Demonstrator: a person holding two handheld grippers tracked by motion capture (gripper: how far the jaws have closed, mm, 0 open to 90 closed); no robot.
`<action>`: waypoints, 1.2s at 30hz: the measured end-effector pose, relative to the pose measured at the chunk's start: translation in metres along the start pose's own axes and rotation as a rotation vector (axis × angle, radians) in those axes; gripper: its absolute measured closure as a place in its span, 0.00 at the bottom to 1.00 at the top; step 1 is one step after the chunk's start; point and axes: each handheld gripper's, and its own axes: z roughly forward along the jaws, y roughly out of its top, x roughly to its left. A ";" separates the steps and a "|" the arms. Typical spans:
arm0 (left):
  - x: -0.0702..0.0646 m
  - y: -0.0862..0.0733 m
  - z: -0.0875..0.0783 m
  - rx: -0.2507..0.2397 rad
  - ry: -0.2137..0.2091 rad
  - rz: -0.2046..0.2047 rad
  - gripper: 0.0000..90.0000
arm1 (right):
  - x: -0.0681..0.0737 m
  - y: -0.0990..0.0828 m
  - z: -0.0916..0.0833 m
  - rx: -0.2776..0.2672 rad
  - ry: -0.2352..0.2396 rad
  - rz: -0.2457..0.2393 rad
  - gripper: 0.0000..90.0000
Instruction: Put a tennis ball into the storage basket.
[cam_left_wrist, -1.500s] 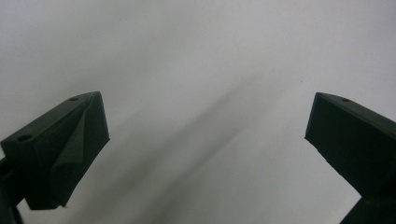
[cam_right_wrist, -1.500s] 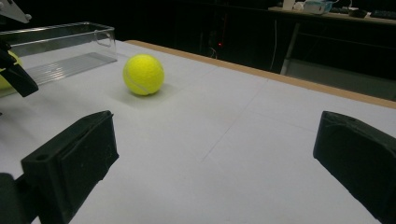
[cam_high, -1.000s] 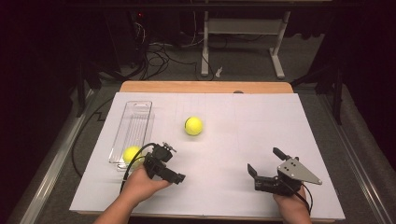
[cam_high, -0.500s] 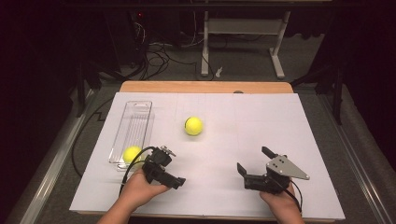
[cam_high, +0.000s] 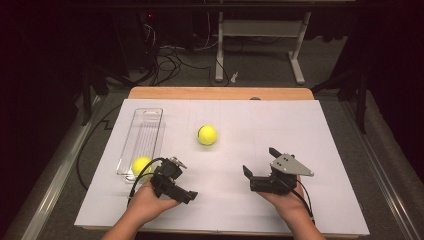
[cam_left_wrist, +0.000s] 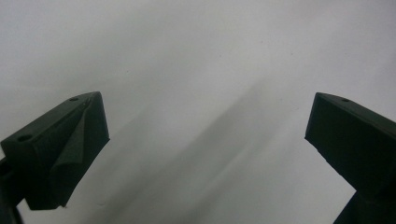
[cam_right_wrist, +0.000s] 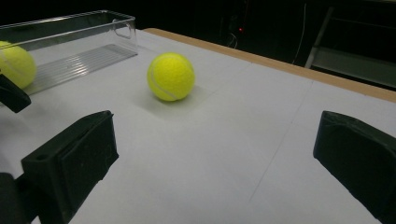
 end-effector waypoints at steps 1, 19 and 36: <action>-0.001 0.000 0.000 0.000 -0.005 0.004 0.01 | 0.000 0.001 0.002 -0.002 0.002 0.003 0.00; -0.001 -0.001 -0.003 -0.015 -0.010 0.009 0.01 | 0.005 0.014 0.050 0.005 0.038 0.021 0.00; -0.008 -0.002 -0.004 -0.019 -0.011 0.020 0.01 | 0.013 0.027 0.105 0.015 0.089 0.046 0.02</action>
